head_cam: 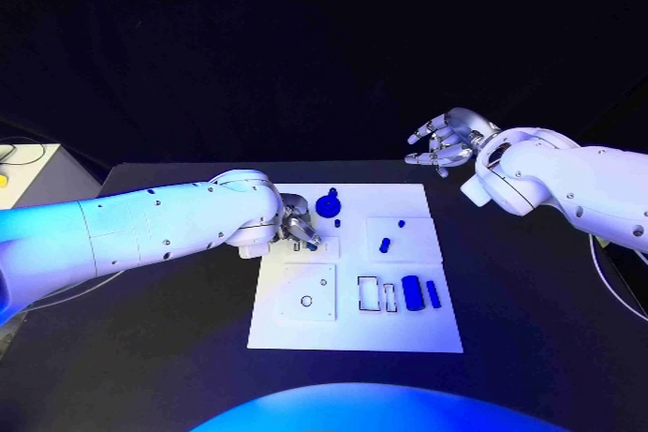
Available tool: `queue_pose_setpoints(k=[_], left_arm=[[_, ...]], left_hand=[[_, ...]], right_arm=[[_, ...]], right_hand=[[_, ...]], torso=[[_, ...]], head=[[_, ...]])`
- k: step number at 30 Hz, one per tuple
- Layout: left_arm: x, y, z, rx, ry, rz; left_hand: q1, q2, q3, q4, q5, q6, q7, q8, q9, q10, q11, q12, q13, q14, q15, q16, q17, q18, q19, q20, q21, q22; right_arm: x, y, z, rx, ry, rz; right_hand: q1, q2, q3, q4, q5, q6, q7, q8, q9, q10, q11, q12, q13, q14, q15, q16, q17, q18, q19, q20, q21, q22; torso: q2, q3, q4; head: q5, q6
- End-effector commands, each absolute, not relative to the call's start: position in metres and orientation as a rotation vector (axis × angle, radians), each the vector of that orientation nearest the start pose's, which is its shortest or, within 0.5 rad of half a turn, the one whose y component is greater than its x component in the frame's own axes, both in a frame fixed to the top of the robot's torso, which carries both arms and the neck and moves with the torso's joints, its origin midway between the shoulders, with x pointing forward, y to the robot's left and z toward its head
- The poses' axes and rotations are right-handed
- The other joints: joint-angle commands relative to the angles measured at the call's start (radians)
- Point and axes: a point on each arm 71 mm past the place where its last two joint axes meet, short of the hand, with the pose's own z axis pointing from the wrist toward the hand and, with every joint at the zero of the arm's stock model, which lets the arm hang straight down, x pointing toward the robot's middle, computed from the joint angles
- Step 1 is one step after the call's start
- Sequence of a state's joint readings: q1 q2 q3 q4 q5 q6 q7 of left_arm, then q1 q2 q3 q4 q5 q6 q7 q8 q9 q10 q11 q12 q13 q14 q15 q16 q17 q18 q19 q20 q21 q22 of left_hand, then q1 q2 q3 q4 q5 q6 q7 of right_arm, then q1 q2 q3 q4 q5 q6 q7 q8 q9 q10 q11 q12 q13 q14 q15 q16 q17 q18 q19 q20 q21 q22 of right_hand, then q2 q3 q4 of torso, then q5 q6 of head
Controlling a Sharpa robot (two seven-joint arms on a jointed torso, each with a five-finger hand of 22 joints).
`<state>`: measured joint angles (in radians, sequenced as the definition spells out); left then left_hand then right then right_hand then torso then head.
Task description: Assemble the parts on the task board
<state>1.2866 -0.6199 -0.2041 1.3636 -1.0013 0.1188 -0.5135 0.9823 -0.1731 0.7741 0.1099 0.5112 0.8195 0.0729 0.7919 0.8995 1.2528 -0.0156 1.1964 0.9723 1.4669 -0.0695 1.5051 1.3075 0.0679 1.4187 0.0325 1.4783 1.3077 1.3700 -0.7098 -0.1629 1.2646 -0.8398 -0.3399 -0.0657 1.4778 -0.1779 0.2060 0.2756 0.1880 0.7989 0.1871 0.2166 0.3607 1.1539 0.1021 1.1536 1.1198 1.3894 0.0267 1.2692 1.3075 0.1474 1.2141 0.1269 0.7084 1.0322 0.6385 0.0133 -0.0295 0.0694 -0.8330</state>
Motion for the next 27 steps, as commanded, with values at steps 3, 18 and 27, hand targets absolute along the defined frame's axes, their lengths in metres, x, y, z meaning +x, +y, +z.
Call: queue_pose_setpoints(k=[3,18,27], left_arm=[[0.4912,0.1540,-0.2500,-0.076,2.406,-0.387],[0.4904,0.1533,-0.2509,-0.059,2.420,-0.381],[0.4919,0.1545,-0.2505,-0.061,2.405,-0.372]], left_hand=[[-0.002,0.011,0.202,-0.205,0.006,0.009,-0.010,0.005,0.000,0.008,0.001,0.003,-0.001,0.082,-0.005,0.003,0.186,-0.017,0.008,0.000,0.003,0.031],[-0.004,0.011,0.202,-0.204,0.006,0.008,-0.011,0.005,0.001,0.007,0.001,0.002,-0.002,0.082,-0.006,0.003,0.185,-0.017,0.008,0.000,0.004,0.032],[-0.004,0.013,0.202,-0.204,0.007,0.008,-0.011,0.006,0.002,0.010,0.000,0.005,0.002,0.083,-0.006,0.004,0.186,-0.017,0.008,0.000,0.003,0.031]], right_arm=[[0.5506,-0.2209,-0.1570,0.386,1.677,0.783],[0.5502,-0.2211,-0.1580,0.387,1.684,0.784],[0.5500,-0.2215,-0.1581,0.388,1.684,0.783]], right_hand=[[-0.001,-0.009,0.009,-0.001,0.003,-0.005,0.000,0.008,0.001,-0.008,0.000,-0.006,-0.006,-0.006,0.001,-0.004,0.001,0.016,-0.005,0.001,-0.008,-0.005],[-0.001,-0.009,0.009,-0.001,0.003,-0.005,0.000,0.008,0.001,-0.008,0.000,-0.006,-0.006,-0.006,0.001,-0.004,0.001,0.016,-0.005,0.001,-0.008,-0.005],[-0.001,-0.009,0.009,-0.001,0.003,-0.006,0.000,0.009,0.002,-0.009,0.000,-0.006,-0.007,-0.008,0.001,-0.006,-0.002,0.017,-0.007,0.001,-0.015,-0.010]], torso=[[0.000,0.0000,-0.0001],[0.000,0.0005,0.0005],[0.000,0.0006,0.0005]], head=[[-0.001,-0.002],[-0.008,-0.005],[-0.007,-0.006]])
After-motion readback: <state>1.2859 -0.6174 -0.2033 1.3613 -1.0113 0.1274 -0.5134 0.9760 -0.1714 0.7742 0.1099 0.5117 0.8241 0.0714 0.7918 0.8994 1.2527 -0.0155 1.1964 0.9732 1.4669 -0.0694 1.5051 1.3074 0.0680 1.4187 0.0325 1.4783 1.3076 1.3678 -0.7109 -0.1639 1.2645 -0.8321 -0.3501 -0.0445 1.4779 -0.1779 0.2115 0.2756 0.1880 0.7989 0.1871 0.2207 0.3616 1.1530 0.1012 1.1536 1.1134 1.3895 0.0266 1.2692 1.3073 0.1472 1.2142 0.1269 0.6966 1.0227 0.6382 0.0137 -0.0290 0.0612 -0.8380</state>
